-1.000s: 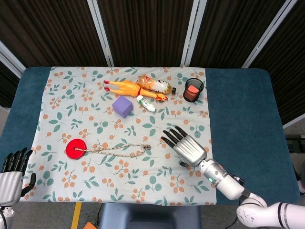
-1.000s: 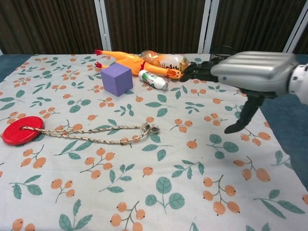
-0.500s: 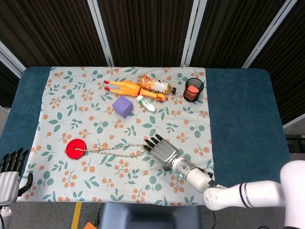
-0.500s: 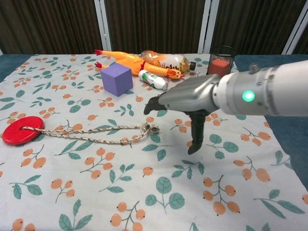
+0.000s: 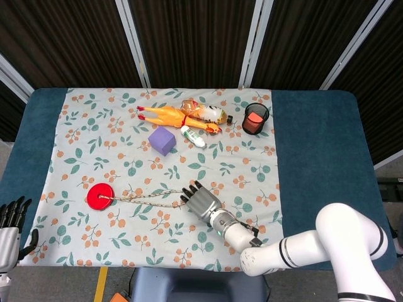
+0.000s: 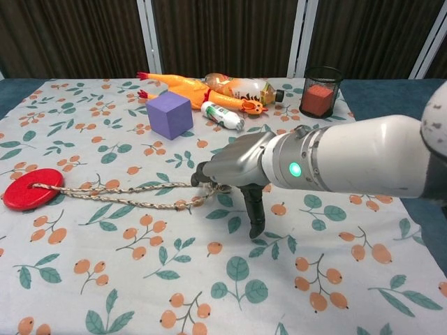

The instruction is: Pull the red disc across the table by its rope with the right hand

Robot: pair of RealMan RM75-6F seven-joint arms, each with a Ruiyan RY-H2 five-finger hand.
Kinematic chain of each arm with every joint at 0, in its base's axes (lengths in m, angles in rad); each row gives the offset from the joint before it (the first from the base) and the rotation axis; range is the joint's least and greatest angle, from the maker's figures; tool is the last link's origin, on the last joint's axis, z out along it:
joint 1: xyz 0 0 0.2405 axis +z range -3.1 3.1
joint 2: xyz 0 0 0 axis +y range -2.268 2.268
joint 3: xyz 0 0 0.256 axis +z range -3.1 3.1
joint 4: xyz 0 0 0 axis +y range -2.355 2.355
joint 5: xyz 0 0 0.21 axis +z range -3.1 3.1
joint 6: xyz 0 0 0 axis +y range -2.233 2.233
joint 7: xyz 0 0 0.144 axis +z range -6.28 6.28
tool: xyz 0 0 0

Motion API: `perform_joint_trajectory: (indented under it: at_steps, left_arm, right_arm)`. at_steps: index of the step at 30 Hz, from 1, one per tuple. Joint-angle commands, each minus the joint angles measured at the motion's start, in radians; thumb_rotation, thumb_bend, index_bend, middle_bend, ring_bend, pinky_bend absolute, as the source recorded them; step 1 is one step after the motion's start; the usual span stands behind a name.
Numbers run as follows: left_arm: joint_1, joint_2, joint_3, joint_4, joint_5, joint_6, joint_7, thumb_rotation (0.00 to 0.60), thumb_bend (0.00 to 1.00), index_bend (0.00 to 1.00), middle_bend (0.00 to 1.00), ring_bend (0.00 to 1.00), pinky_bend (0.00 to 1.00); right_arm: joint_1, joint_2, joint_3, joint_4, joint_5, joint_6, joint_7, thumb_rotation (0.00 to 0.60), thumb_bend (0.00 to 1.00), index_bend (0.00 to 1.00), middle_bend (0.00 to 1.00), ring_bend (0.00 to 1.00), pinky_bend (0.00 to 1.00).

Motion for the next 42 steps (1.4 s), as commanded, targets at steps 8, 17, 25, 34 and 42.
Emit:
perform_joint_trajectory:
  at_steps: [8,17,25,34,42]
  left_arm:
    - [0.0,0.005,-0.001,0.0,-0.002,-0.006,-0.006,0.6,0.53,0.0,0.02,0.0,0.02]
    - [0.002,0.006,-0.002,0.0,-0.003,-0.007,-0.007,0.6,0.53,0.0,0.02,0.0,0.02]
    - [0.004,0.007,0.0,0.002,-0.001,-0.007,-0.007,0.6,0.53,0.0,0.02,0.0,0.02]
    - [0.003,0.001,0.002,0.001,0.002,-0.01,-0.003,0.6,0.53,0.0,0.02,0.0,0.02]
    - [0.0,0.001,0.002,0.0,0.008,-0.011,-0.007,0.6,0.53,0.0,0.02,0.0,0.02]
  right_arm:
    - [0.037,-0.016,-0.026,0.031,0.016,-0.012,0.036,0.6,0.0,0.1,0.0,0.0,0.0]
    - [0.065,-0.011,-0.055,0.034,0.039,-0.005,0.048,0.6,0.0,0.33,0.0,0.0,0.0]
    - [0.043,0.007,-0.069,0.021,-0.028,0.027,0.101,0.6,0.02,0.52,0.0,0.0,0.0]
    - [0.006,0.044,-0.084,0.001,-0.102,0.068,0.145,0.6,0.43,0.84,0.0,0.0,0.0]
    - [-0.065,0.117,-0.116,-0.068,-0.185,0.14,0.192,0.6,0.85,0.99,0.17,0.0,0.0]
